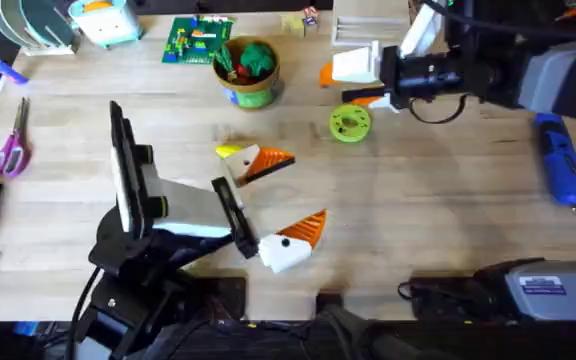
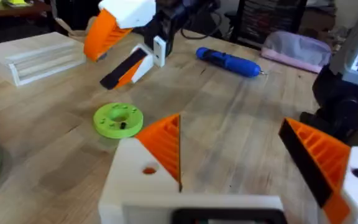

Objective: Pick up the gripper from the table and insert it into the empty holder that is missing its gripper. Then pick up a screw, insert it into the mounting hole, and use the screwdriver to tighten it. Finally, clean up the table by picking up the vegetable and placing it into the bucket.

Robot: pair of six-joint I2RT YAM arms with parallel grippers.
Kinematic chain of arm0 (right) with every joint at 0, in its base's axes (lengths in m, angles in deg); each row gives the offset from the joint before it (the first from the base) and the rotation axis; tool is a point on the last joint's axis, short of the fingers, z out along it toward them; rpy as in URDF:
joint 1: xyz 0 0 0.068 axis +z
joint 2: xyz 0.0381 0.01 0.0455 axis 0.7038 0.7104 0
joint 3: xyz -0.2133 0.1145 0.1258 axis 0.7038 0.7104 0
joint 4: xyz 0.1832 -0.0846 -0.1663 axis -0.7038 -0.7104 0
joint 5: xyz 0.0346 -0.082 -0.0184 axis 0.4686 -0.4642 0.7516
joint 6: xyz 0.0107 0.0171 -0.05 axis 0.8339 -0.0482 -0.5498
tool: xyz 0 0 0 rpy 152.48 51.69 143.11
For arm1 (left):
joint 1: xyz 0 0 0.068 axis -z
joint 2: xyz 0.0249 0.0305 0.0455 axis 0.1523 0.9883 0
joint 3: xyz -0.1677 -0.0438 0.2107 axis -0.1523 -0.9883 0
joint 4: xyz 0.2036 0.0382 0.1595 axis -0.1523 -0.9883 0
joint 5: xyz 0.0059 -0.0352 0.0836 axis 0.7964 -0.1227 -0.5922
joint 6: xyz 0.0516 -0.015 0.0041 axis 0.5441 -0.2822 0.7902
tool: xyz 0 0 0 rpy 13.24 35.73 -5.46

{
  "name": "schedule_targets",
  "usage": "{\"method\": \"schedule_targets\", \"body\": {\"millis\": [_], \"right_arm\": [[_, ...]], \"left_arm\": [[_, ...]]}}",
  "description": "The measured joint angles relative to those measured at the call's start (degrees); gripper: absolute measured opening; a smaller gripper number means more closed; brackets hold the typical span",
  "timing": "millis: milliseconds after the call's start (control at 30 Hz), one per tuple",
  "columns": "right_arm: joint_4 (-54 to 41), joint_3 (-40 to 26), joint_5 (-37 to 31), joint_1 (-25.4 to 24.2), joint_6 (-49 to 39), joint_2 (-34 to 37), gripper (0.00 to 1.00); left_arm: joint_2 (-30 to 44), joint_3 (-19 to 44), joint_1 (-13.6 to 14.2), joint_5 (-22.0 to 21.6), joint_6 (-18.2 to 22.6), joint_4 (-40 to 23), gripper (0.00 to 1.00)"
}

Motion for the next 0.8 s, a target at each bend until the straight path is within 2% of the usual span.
{"method": "schedule_targets", "body": {"millis": [100,200,333,400,500,600,733,800], "right_arm": [[-14.06,-4.63,-8.38,-0.13,-9.56,-3.7,0.991],[-22.0,-8.22,-19.66,3.36,-17.98,-6.64,0.991],[-25.93,-9.53,-34.58,11.63,-26.87,-7.07,0.991],[-27.04,-9.53,-39.33,14.9,-29.49,-6.06,0.991],[-27.86,-9.53,-43.35,17.2,-31.63,-4.44,0.982],[-28.48,-9.53,-45.63,17.85,-32.9,-2.24,0.87],[-27.97,-9.53,-47.26,17.85,-33.45,1.85,0.639],[-26.92,-9.53,-47.65,17.87,-33.35,3.38,0.594]], "left_arm": [[-0.02,0.0,0.0,0.06,0.0,-0.02,0.993],[0.0,0.0,0.0,0.08,0.0,-0.02,0.992],[-0.01,0.0,0.0,0.1,0.0,-0.02,0.993],[0.0,0.0,0.0,0.13,0.0,-0.02,0.993],[0.0,0.0,0.0,0.1,0.0,-0.02,0.993],[0.0,0.0,0.0,0.1,0.0,-0.02,0.992],[0.0,0.0,0.0,0.12,0.0,0.0,0.992],[0.0,0.0,0.0,0.1,0.0,-0.02,0.993]]}}
